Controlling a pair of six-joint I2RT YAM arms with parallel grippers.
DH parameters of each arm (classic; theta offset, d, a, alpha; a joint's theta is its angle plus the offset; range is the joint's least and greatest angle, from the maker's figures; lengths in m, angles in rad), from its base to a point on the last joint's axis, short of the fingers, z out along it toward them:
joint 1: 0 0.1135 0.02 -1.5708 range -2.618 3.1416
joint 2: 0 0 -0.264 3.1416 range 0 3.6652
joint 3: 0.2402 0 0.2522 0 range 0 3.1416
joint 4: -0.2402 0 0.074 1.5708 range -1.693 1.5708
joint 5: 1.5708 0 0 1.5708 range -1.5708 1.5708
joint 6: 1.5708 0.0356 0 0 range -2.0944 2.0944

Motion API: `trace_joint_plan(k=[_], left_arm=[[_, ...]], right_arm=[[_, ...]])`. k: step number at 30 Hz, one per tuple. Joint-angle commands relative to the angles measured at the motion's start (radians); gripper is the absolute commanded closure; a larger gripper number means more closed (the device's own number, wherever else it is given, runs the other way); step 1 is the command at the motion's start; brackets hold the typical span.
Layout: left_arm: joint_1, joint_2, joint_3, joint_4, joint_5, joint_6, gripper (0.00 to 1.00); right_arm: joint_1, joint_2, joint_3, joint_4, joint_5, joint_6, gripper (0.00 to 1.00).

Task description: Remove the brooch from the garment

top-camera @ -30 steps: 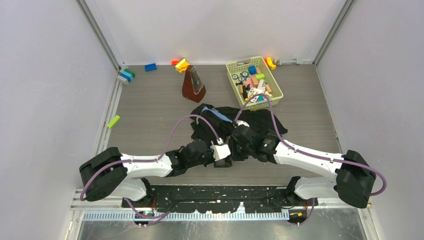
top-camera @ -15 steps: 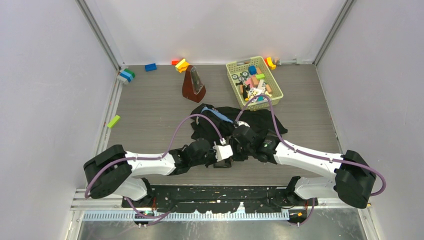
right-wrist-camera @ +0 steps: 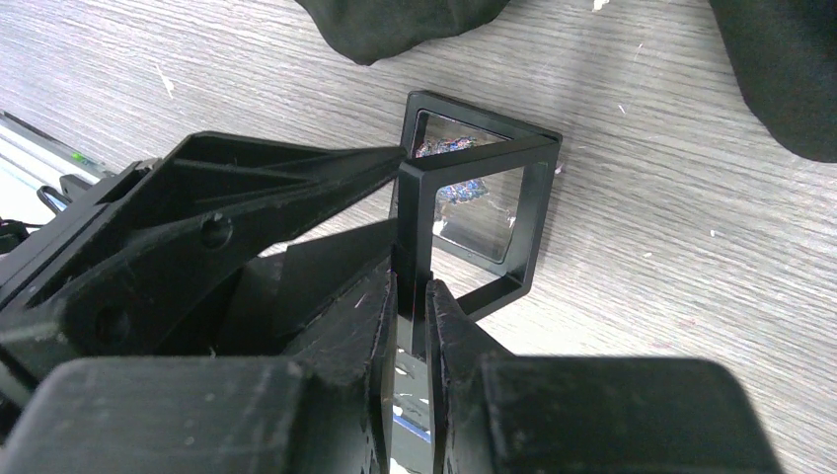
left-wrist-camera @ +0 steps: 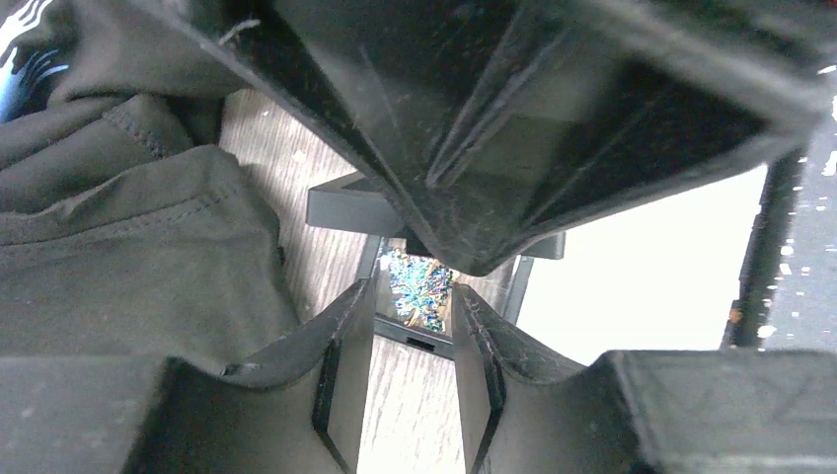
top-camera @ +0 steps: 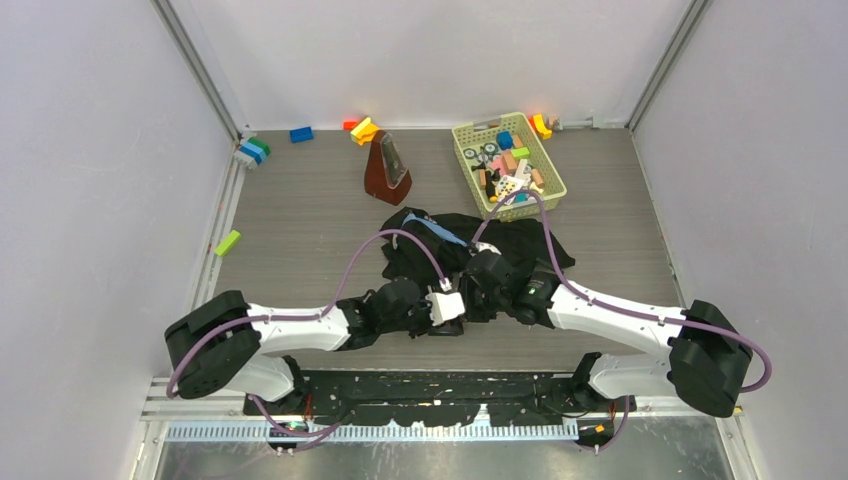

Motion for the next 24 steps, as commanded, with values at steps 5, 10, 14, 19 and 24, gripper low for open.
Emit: trace_joint_plan(k=[5,10,14,19,24], left_arm=[[-0.004,-0.072,0.024,-0.016,0.18,-0.05,0.62],[-0.002,-0.114,0.009,-0.007,0.077,-0.127,0.56],[0.02,-0.172,0.008,-0.052,-0.034,-0.218,0.6],[0.137,-0.308,-0.04,-0.087,-0.03,-0.358,0.7],[0.208,-0.393,-0.07,-0.09,0.01,-0.475,0.5]], right_arm=[[-0.01,-0.017,0.004,0.038,-0.001,0.008,1.0],[-0.011,-0.014,0.009,0.026,0.0,0.001,0.99],[-0.011,0.023,0.025,0.022,-0.02,-0.011,0.79],[-0.011,0.036,0.045,0.037,-0.043,-0.014,0.52],[-0.011,0.026,0.07,0.016,-0.032,-0.026,0.31]])
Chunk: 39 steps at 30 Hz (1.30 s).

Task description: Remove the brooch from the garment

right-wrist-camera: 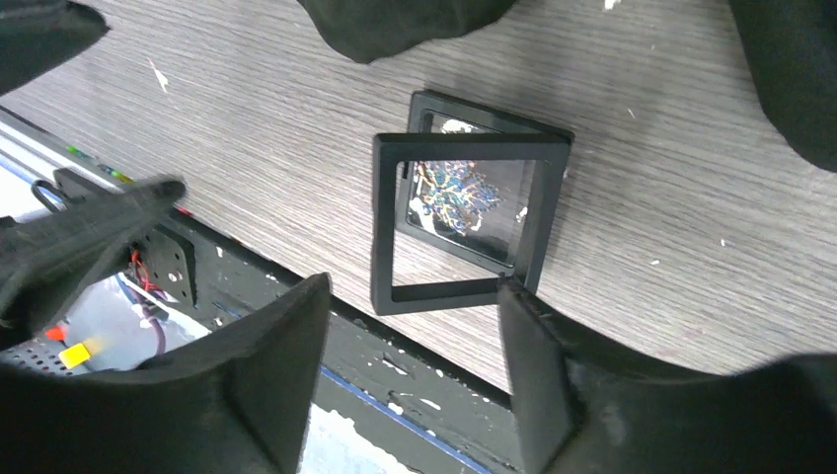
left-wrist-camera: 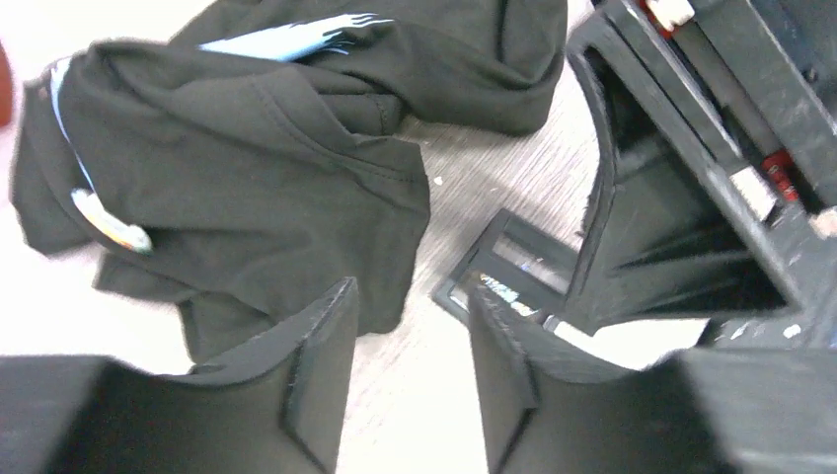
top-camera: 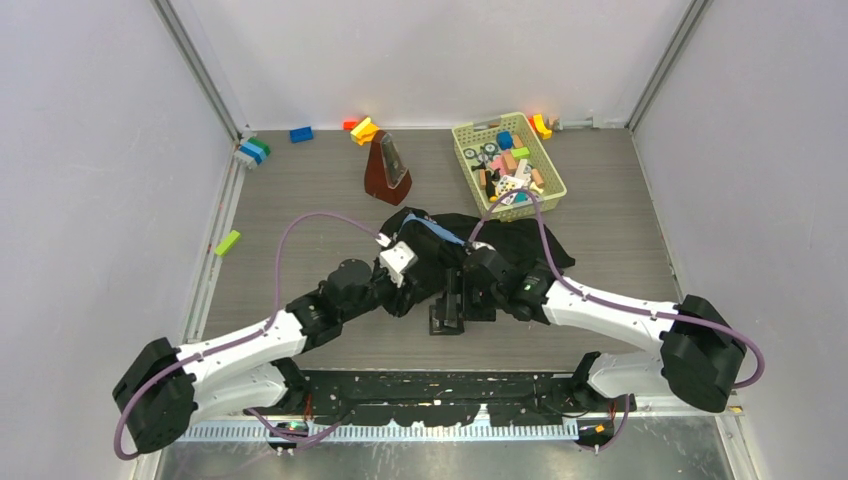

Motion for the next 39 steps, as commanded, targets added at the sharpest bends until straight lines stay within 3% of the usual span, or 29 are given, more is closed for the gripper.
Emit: trace_joint_plan(k=[1,3,9,11,13,21,28,39], left_arm=[[0.027,-0.054,-0.007,-0.035,0.008,-0.169,0.42],[0.028,-0.062,0.019,-0.077,0.03,-0.232,0.36],[0.028,0.022,0.075,-0.165,0.1,-0.482,0.17],[0.029,0.075,0.086,-0.147,0.147,-0.54,0.08],[0.029,0.124,0.083,-0.103,0.167,-0.581,0.01],[0.036,0.28,0.134,-0.093,0.146,-0.618,0.02],[0.064,0.346,0.116,-0.096,0.136,-0.624,0.19],[0.068,0.418,0.091,-0.055,0.123,-0.617,0.32]], right_arm=[[-0.004,-0.02,0.063,0.006,0.003,-0.019,0.25],[-0.003,-0.043,0.063,-0.001,0.012,-0.022,0.19],[-0.011,-0.122,0.049,-0.075,0.097,-0.032,0.17],[-0.017,-0.136,0.041,-0.1,0.123,-0.036,0.06],[-0.023,-0.151,0.029,-0.11,0.134,-0.033,0.02],[-0.044,-0.239,-0.024,-0.114,0.148,-0.021,0.01],[-0.048,-0.252,-0.044,-0.114,0.147,-0.019,0.01],[-0.048,-0.116,-0.059,-0.032,0.083,-0.02,0.0]])
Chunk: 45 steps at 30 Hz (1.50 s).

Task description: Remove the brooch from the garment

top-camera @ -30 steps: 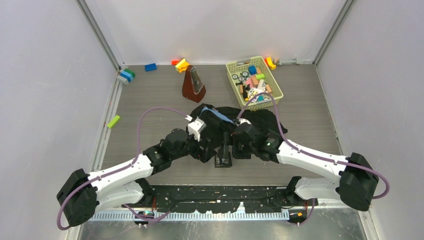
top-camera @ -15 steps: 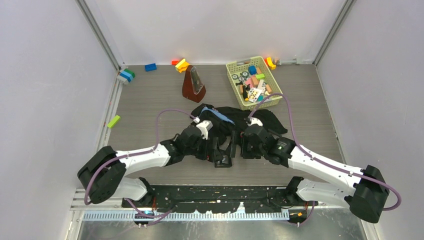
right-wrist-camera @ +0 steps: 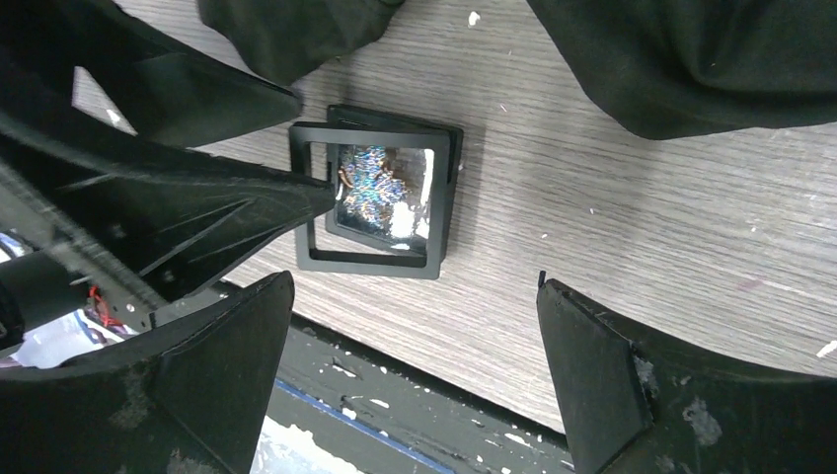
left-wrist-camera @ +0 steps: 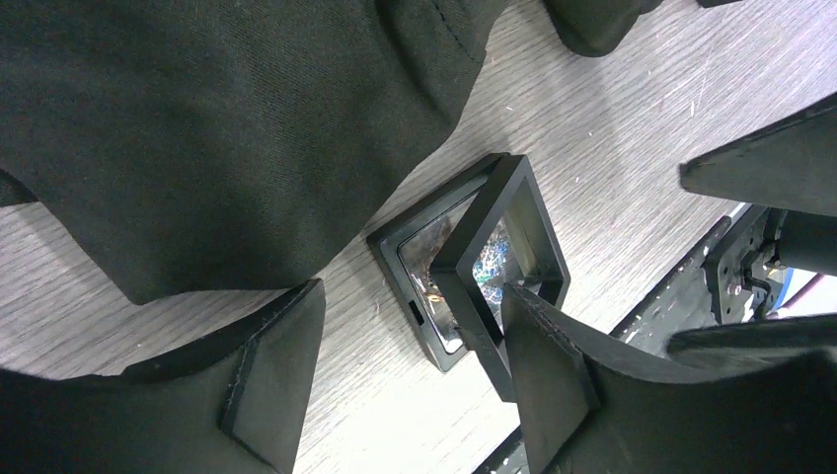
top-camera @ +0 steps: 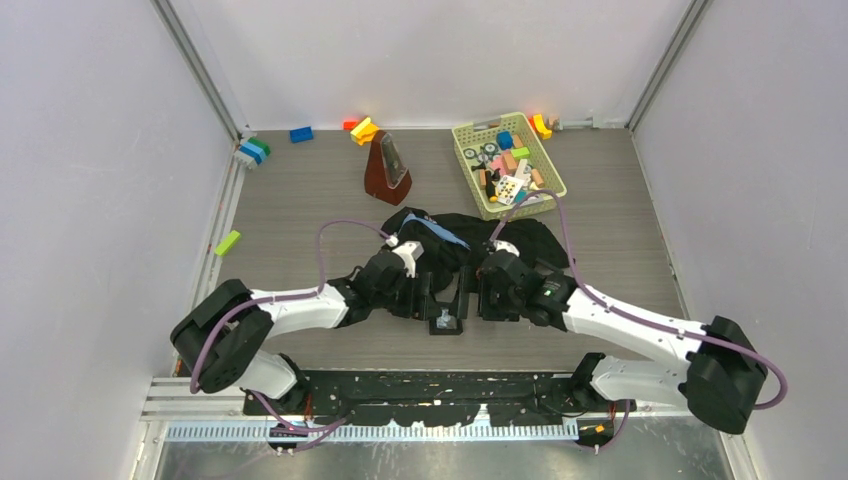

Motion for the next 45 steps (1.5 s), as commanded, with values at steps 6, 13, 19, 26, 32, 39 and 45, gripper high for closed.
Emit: trace_joint_plan(k=[6,13,19,26,32,39,45], left_arm=[[0.013,-0.037,0.002,-0.075,-0.054,0.028,0.55],[0.035,-0.055,-0.018,-0.065,-0.007,0.024,0.57],[0.066,-0.225,0.033,-0.213,0.011,0.058,0.38],[0.241,-0.388,0.136,-0.449,0.133,0.109,0.3],[0.37,-0.459,0.183,-0.582,0.194,0.15,0.29],[0.536,-0.458,0.242,-0.641,0.268,0.184,0.3],[0.576,-0.43,0.25,-0.638,0.256,0.188,0.3]], right_arm=[[-0.003,0.108,-0.02,0.121,-0.025,0.009,0.12],[-0.003,0.132,-0.06,0.217,-0.076,0.031,0.31],[-0.003,0.215,-0.075,0.329,-0.133,0.07,0.41],[0.019,0.377,-0.055,0.508,-0.165,0.13,0.48],[0.076,0.596,0.112,0.599,-0.181,0.174,0.61],[0.093,0.953,0.542,0.653,-0.177,0.227,0.64],[0.089,0.936,0.669,0.543,-0.098,0.126,0.44]])
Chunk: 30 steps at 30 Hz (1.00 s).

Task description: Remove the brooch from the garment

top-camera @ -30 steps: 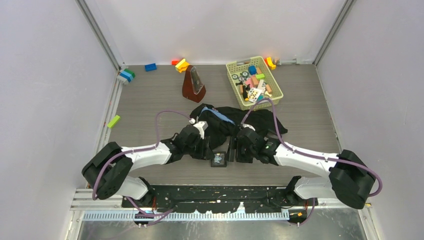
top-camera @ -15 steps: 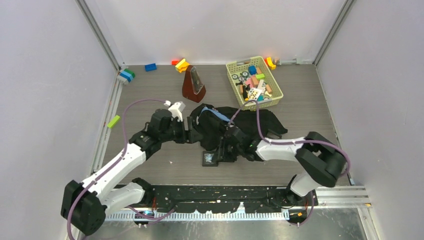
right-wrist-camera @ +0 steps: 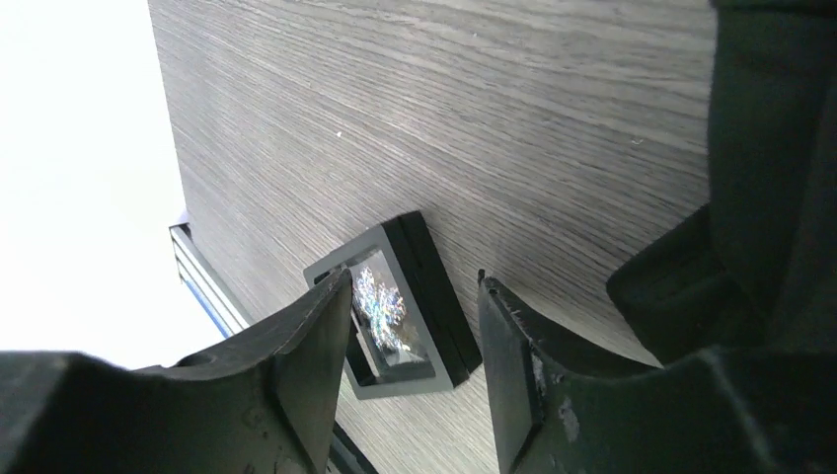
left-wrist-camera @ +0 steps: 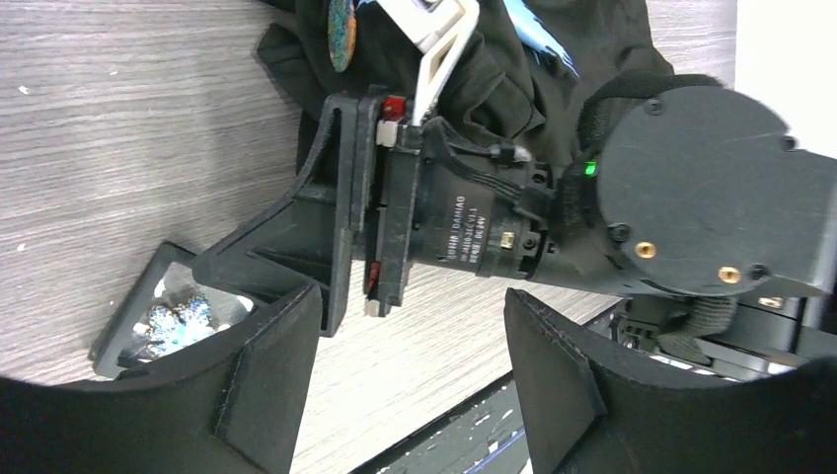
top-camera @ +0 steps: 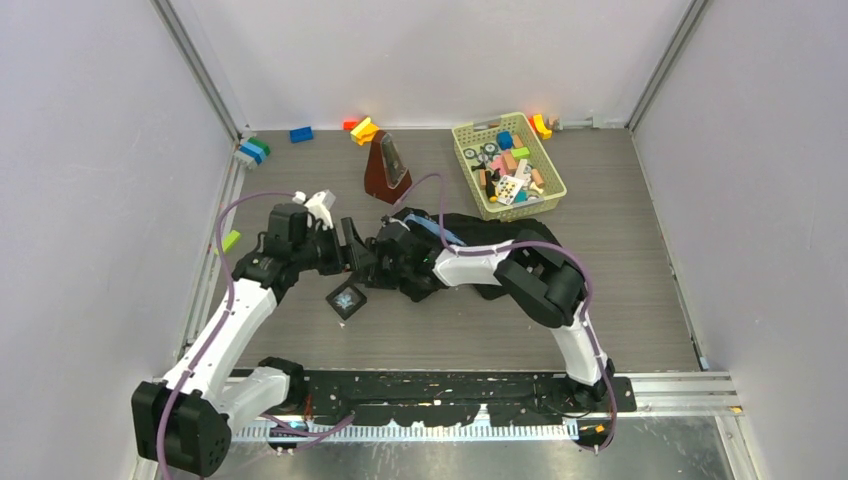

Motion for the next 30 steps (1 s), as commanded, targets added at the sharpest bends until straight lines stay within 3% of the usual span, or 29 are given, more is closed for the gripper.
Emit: trace_joint_plan(k=[1,7,14,23,30], left_arm=[[0.013,0.01,0.011,0.016,0.023,0.011,0.3],[0.012,0.042,-0.082,0.246,0.039,-0.098,0.44],[-0.013,0.21,-0.059,0.422,-0.006,-0.088,0.47],[-0.055,0.417,0.033,0.581,-0.114,-0.047,0.51],[-0.078,0.554,0.119,0.575,-0.165,-0.001,0.58]], right_arm=[[-0.009,-0.118,0.012,-0.075,0.093,-0.094,0.43],[-0.045,-0.379,-0.169,-0.189,0.116,-0.188,0.4],[-0.115,-0.592,-0.252,-0.384,0.245,-0.309,0.34],[-0.191,-0.465,-0.067,-0.491,0.289,-0.455,0.3],[-0.211,-0.315,0.027,-0.46,0.249,-0.46,0.3]])
